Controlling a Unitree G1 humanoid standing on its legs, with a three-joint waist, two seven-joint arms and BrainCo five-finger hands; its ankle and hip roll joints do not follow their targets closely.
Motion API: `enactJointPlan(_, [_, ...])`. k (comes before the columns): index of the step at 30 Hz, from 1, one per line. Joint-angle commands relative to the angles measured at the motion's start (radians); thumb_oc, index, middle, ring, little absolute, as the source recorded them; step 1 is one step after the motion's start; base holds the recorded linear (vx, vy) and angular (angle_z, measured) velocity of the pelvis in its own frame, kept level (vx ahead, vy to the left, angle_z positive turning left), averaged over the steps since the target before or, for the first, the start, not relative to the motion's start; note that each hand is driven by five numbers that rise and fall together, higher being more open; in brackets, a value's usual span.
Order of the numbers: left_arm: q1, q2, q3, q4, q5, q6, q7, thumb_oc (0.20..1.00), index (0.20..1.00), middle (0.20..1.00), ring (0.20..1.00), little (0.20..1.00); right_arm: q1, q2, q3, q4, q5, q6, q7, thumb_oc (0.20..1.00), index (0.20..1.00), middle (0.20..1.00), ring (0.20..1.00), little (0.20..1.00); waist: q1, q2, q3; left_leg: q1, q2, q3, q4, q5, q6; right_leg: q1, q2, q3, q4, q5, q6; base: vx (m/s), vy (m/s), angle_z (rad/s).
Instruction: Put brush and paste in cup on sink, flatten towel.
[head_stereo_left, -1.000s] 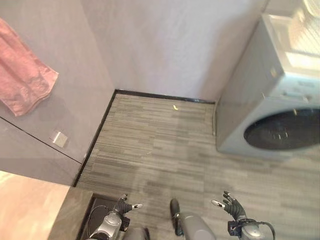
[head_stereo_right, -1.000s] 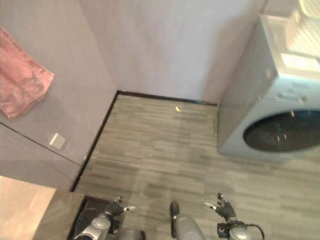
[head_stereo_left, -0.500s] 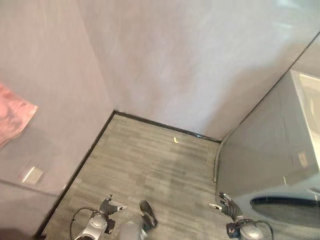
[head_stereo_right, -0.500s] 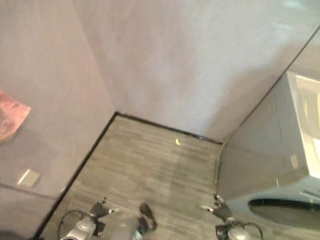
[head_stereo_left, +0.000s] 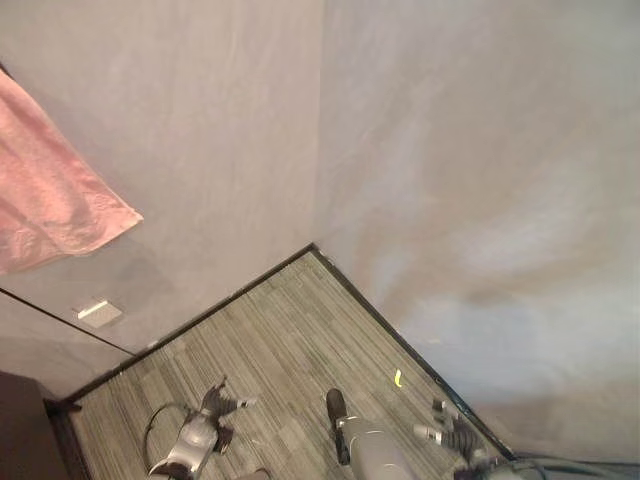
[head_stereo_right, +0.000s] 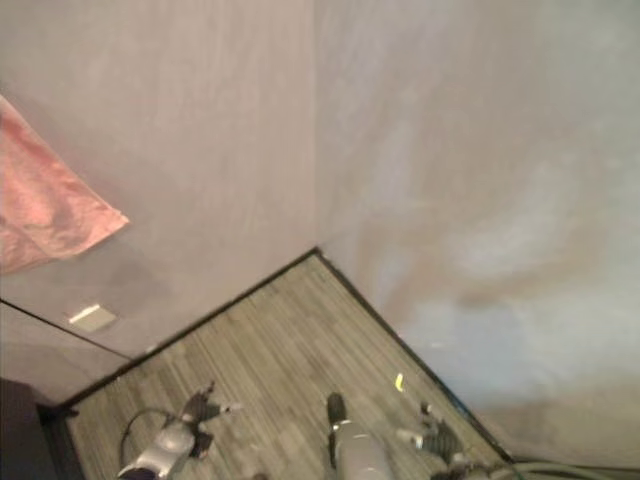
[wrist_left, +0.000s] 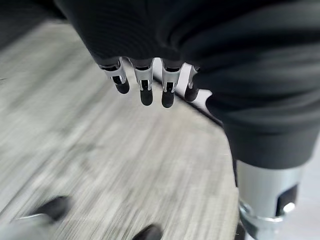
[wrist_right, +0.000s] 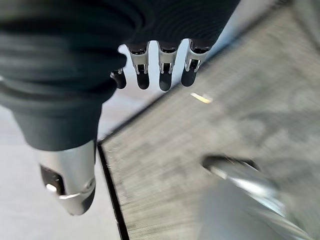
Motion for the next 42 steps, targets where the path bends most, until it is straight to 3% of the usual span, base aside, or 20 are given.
enactJointPlan(1, [-0.058, 0.029, 0.032, -0.003, 0.006, -0.037, 0.006, 1.0, 1.0, 1.0, 1.0, 1.0, -0.049, -0.025, 0.008, -0.045, -0.028, -0.043, 0.017, 1.0, 1.0, 1.0, 1.0, 1.0, 0.014, 0.001, 0.035, -0.022, -0.039, 0.004, -0.172, 0.235, 0.004, 0.092, -0.014, -0.043, 0.028, -0.095, 0.071, 0.02, -0.074, 0.45])
enactJointPlan(4, [-0.066, 0.054, 0.04, 0.004, 0.005, -0.04, 0.015, 1.0, 1.0, 1.0, 1.0, 1.0, -0.078, -0.034, 0.044, -0.054, -0.038, -0.049, 0.025, 1.0, 1.0, 1.0, 1.0, 1.0, 0.04, -0.005, 0.047, -0.049, -0.029, -0.011, -0.179, 0.245, -0.004, 0.084, -0.015, -0.087, 0.046, -0.118, 0.056, 0.0, -0.155, 0.42])
enactJointPlan(12, [-0.074, 0.064, 0.049, 0.007, 0.003, -0.046, 0.028, 1.0, 1.0, 1.0, 1.0, 1.0, -0.103, -0.028, 0.091, -0.067, -0.072, -0.049, 0.022, 1.0, 1.0, 1.0, 1.0, 1.0, 0.04, 0.01, 0.05, -0.077, -0.006, 0.002, -0.197, 0.263, -0.026, 0.093, -0.037, -0.179, 0.037, -0.145, 0.045, 0.01, -0.063, 0.51])
enactJointPlan(13, [-0.078, 0.059, 0.049, 0.006, 0.005, -0.046, 0.029, 1.0, 1.0, 1.0, 1.0, 1.0, -0.101, -0.03, 0.088, -0.069, -0.074, -0.047, 0.018, 1.0, 1.0, 1.0, 1.0, 1.0, 0.03, 0.016, 0.056, -0.076, 0.012, 0.055, -0.184, 0.26, -0.026, 0.099, -0.046, -0.194, 0.042, -0.153, 0.044, -0.02, -0.036, 0.64])
enactJointPlan(16, [-0.085, 0.056, 0.046, -0.017, 0.018, -0.045, 0.029, 1.0, 1.0, 1.0, 1.0, 1.0, -0.087, -0.027, 0.075, -0.078, -0.082, -0.044, 0.01, 1.0, 1.0, 1.0, 1.0, 1.0, -0.031, 0.033, 0.051, -0.055, 0.102, 0.3, -0.129, 0.226, -0.035, 0.107, -0.067, -0.232, 0.065, -0.192, 0.047, 0.03, 0.016, 0.8])
enactJointPlan(17, [-0.088, 0.057, 0.045, -0.027, 0.016, -0.045, 0.031, 1.0, 1.0, 1.0, 1.0, 1.0, -0.082, -0.025, 0.076, -0.073, -0.085, -0.04, 0.008, 1.0, 1.0, 1.0, 1.0, 1.0, -0.032, 0.039, 0.056, -0.061, 0.12, 0.329, -0.122, 0.244, -0.034, 0.106, -0.066, -0.248, 0.076, -0.195, 0.034, 0.06, 0.01, 0.72])
enactJointPlan(20, [-0.092, 0.06, 0.039, -0.035, 0.008, -0.047, 0.035, 1.0, 1.0, 1.0, 1.0, 1.0, -0.08, -0.014, 0.077, -0.054, -0.098, -0.036, 0.0, 1.0, 1.0, 1.0, 1.0, 1.0, -0.029, 0.053, 0.052, -0.059, 0.125, 0.307, -0.186, 0.278, -0.041, 0.121, -0.068, -0.276, 0.08, -0.204, 0.038, 0.09, 0.042, 0.35])
enactJointPlan(21, [-0.097, 0.068, 0.035, -0.064, -0.008, -0.05, 0.038, 1.0, 1.0, 1.0, 1.0, 1.0, -0.082, -0.013, 0.075, -0.046, -0.108, -0.037, -0.014, 1.0, 1.0, 1.0, 1.0, 1.0, -0.023, 0.062, 0.043, -0.068, 0.15, 0.285, -0.254, 0.325, -0.071, 0.139, -0.089, -0.297, 0.085, -0.224, 0.057, 0.22, 0.136, 0.26])
enactJointPlan(23, [-0.102, 0.072, 0.035, -0.07, -0.011, -0.05, 0.043, 1.0, 1.0, 1.0, 1.0, 1.0, -0.086, -0.016, 0.069, -0.039, -0.108, -0.036, -0.025, 1.0, 1.0, 1.0, 1.0, 1.0, -0.019, 0.061, 0.04, -0.124, 0.201, 0.273, -0.271, 0.384, -0.088, 0.163, -0.122, -0.316, 0.08, -0.229, 0.065, 0.28, 0.189, 0.57])
enactJointPlan(27, [-0.1, 0.08, 0.048, -0.052, 0.004, -0.048, 0.054, 1.0, 1.0, 1.0, 1.0, 1.0, -0.095, -0.027, 0.068, -0.035, -0.122, -0.031, -0.028, 1.0, 1.0, 1.0, 1.0, 1.0, -0.014, 0.069, 0.037, -0.17, 0.313, 0.338, -0.304, 0.468, -0.133, 0.254, -0.153, -0.329, 0.074, -0.266, 0.08, 0.34, 0.258, 0.46])
enactJointPlan(29, [-0.082, 0.079, 0.057, -0.052, 0.005, -0.046, 0.054, 1.0, 1.0, 1.0, 1.0, 1.0, -0.102, -0.03, 0.062, -0.038, -0.129, -0.021, -0.024, 1.0, 1.0, 1.0, 1.0, 1.0, -0.002, 0.07, 0.02, -0.154, 0.296, 0.326, -0.275, 0.447, -0.136, 0.309, -0.182, -0.307, 0.069, -0.281, 0.093, 0.39, 0.368, -0.23])
enactJointPlan(31, [-0.073, 0.086, 0.056, -0.065, 0.006, -0.051, 0.054, 1.0, 1.0, 1.0, 1.0, 1.0, -0.107, -0.019, 0.058, -0.023, -0.13, -0.019, -0.027, 1.0, 1.0, 1.0, 1.0, 1.0, 0.011, 0.067, 0.007, -0.184, 0.265, 0.319, -0.206, 0.425, -0.108, 0.319, -0.218, -0.287, 0.072, -0.239, 0.1, 0.28, 0.355, -0.25])
enactJointPlan(34, [-0.043, 0.095, 0.048, -0.128, 0.001, -0.059, 0.044, 1.0, 1.0, 1.0, 1.0, 1.0, -0.113, -0.008, 0.042, -0.023, -0.13, -0.012, -0.028, 1.0, 1.0, 1.0, 1.0, 1.0, 0.018, 0.042, -0.007, -0.186, 0.194, 0.349, -0.14, 0.332, -0.053, 0.315, -0.322, -0.256, 0.119, -0.094, 0.123, 0.33, 0.437, -0.3])
enactJointPlan(35, [-0.032, 0.108, 0.037, -0.177, 0.012, -0.06, 0.037, 1.0, 1.0, 1.0, 1.0, 1.0, -0.123, -0.018, 0.056, -0.034, -0.15, -0.013, -0.018, 1.0, 1.0, 1.0, 1.0, 1.0, 0.026, 0.042, -0.005, -0.179, 0.166, 0.344, -0.144, 0.317, -0.037, 0.293, -0.344, -0.245, 0.153, -0.035, 0.118, 0.26, 0.428, 0.24])
enactJointPlan(36, [-0.027, 0.121, 0.03, -0.224, 0.017, -0.061, 0.032, 1.0, 1.0, 1.0, 1.0, 1.0, -0.136, -0.023, 0.066, -0.035, -0.155, -0.009, -0.019, 1.0, 1.0, 1.0, 1.0, 1.0, 0.031, 0.046, 0.003, -0.174, 0.145, 0.332, -0.149, 0.306, -0.021, 0.264, -0.348, -0.231, 0.19, -0.014, 0.113, 0.28, 0.44, 0.25])
enactJointPlan(37, [-0.011, 0.137, 0.025, -0.259, 0.026, -0.064, 0.027, 1.0, 1.0, 1.0, 1.0, 1.0, -0.144, -0.022, 0.073, -0.034, -0.147, -0.008, -0.013, 1.0, 1.0, 1.0, 1.0, 1.0, 0.038, 0.048, 0.004, -0.16, 0.125, 0.325, -0.155, 0.278, -0.02, 0.26, -0.343, -0.228, 0.233, -0.022, 0.118, 0.21, 0.387, 0.26])
enactJointPlan(39, [-0.018, 0.156, 0.013, -0.28, 0.043, -0.063, 0.012, 1.0, 1.0, 1.0, 1.0, 1.0, -0.14, -0.016, 0.08, -0.043, -0.131, -0.015, -0.001, 1.0, 1.0, 1.0, 1.0, 1.0, 0.018, 0.06, 0.01, -0.135, 0.09, 0.309, -0.193, 0.287, 0.008, 0.184, -0.236, -0.15, 0.29, -0.058, 0.09, 0.2, 0.381, 0.25])
enactJointPlan(41, [-0.022, 0.157, 0.012, -0.276, 0.046, -0.065, 0.007, 1.0, 1.0, 1.0, 1.0, 1.0, -0.148, -0.012, 0.089, -0.039, -0.135, -0.012, 0.002, 1.0, 1.0, 1.0, 1.0, 1.0, 0.017, 0.06, 0.014, -0.113, 0.075, 0.307, -0.215, 0.283, 0.014, 0.159, -0.213, -0.168, 0.285, -0.076, 0.086, 0.18, 0.268, 0.06])
enactJointPlan(42, [-0.032, 0.162, 0.003, -0.273, 0.056, -0.065, 0.008, 1.0, 1.0, 1.0, 1.0, 1.0, -0.144, -0.007, 0.09, -0.051, -0.127, -0.016, -0.002, 1.0, 1.0, 1.0, 1.0, 1.0, -0.001, 0.076, 0.024, -0.066, 0.066, 0.298, -0.264, 0.285, 0.014, 0.107, -0.153, -0.168, 0.295, -0.127, 0.08, 0.22, 0.24, 0.02])
